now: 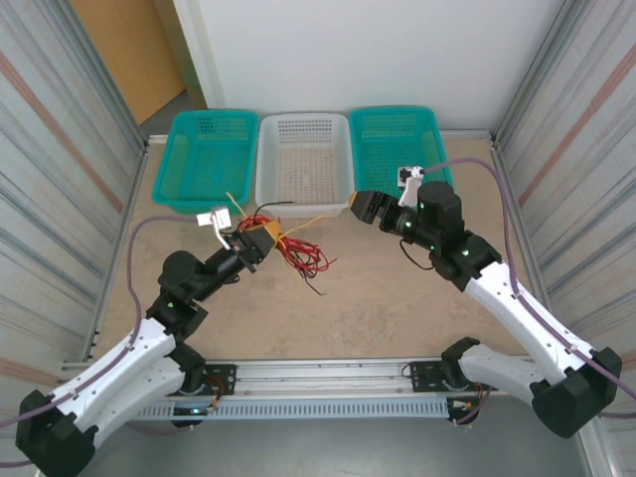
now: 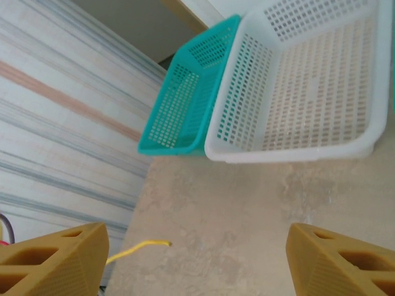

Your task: Untangle the cables

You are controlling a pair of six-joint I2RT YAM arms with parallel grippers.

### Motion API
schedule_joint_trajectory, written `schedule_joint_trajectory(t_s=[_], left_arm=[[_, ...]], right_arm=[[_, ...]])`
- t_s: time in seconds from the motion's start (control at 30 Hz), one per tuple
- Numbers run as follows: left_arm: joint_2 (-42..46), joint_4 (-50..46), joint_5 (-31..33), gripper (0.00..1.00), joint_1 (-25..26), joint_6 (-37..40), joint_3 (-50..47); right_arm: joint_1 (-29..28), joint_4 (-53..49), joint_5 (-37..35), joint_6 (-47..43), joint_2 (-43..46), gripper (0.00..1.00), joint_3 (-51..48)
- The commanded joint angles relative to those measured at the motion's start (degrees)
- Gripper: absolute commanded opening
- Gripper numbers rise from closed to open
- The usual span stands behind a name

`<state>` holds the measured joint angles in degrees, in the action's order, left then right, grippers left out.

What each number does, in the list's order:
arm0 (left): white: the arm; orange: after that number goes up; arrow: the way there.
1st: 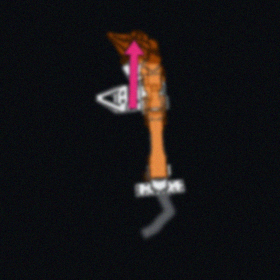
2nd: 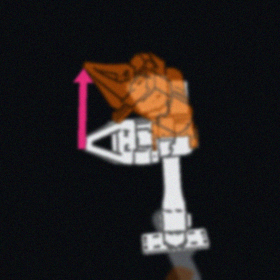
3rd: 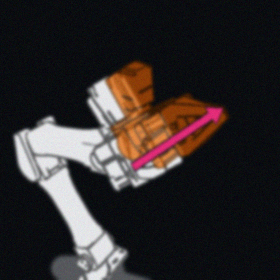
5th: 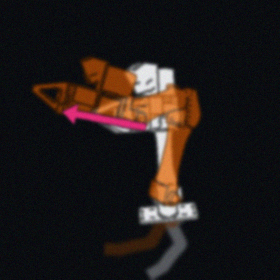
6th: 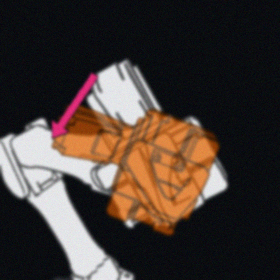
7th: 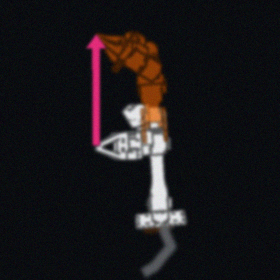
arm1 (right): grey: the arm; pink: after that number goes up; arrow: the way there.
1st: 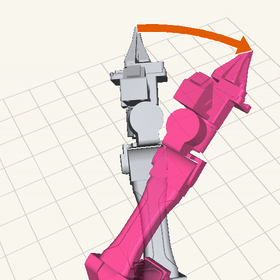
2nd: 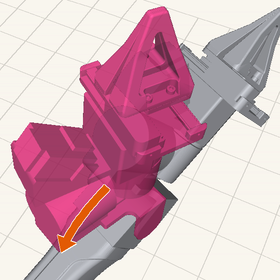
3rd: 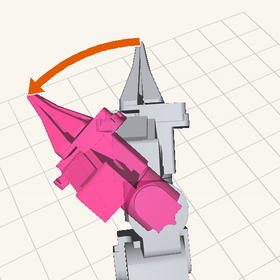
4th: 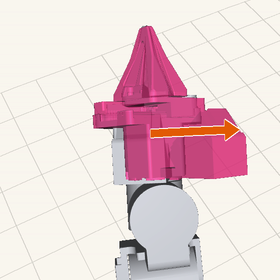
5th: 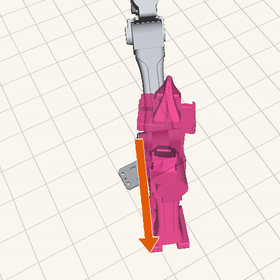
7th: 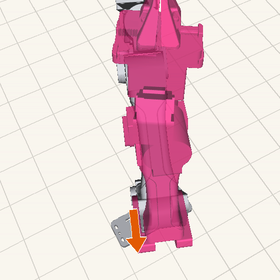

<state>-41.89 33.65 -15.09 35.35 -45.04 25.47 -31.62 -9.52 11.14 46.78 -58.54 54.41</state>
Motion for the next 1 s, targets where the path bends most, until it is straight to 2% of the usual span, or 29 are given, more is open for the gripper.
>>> schedule_joint_trajectory(t_s=[0.0, 0.07, 0.17, 0.37, 0.6, 0.67, 0.77, 0.97], left_arm=[[-3.6, 12.0, -3.5, 0.00, -0.3, 5.4, 1.5], [-6.0, 15.0, -4.2, 0.00, -0.4, 4.9, 1.7], [-8.5, 18.4, -4.8, 0.00, -0.6, 4.1, 1.8], [-10.8, 22.7, -5.7, 0.00, -0.8, 2.1, 1.7], [-9.7, 21.3, -5.4, 0.00, -1.2, 2.8, 1.8], [-10.0, 21.6, -5.6, 0.00, -1.2, 2.5, 1.7], [-10.3, 22.2, -5.1, 0.00, -1.2, 2.2, 1.3], [-10.3, 22.4, -5.4, 0.00, -1.4, 2.2, 1.6]], right_arm=[[-0.4, 2.1, -1.8, 6.0, 1.1, 0.71, -2.0], [-0.5, 5.2, -0.7, 7.7, 1.1, 0.68, -3.0], [-0.5, 10.0, 1.7, 11.3, 0.8, 0.68, -4.4], [0.2, 15.6, 8.2, 16.6, -4.5, 0.60, -3.6], [-1.7, 19.3, 6.0, 22.8, -5.6, 0.64, -5.0], [-1.8, 20.8, 6.2, 23.7, -6.1, 0.60, -4.8], [-1.9, 22.7, 7.3, 25.2, -7.5, 0.48, -3.9], [-2.9, 23.3, 7.3, 26.3, -9.0, 0.48, -3.5]])
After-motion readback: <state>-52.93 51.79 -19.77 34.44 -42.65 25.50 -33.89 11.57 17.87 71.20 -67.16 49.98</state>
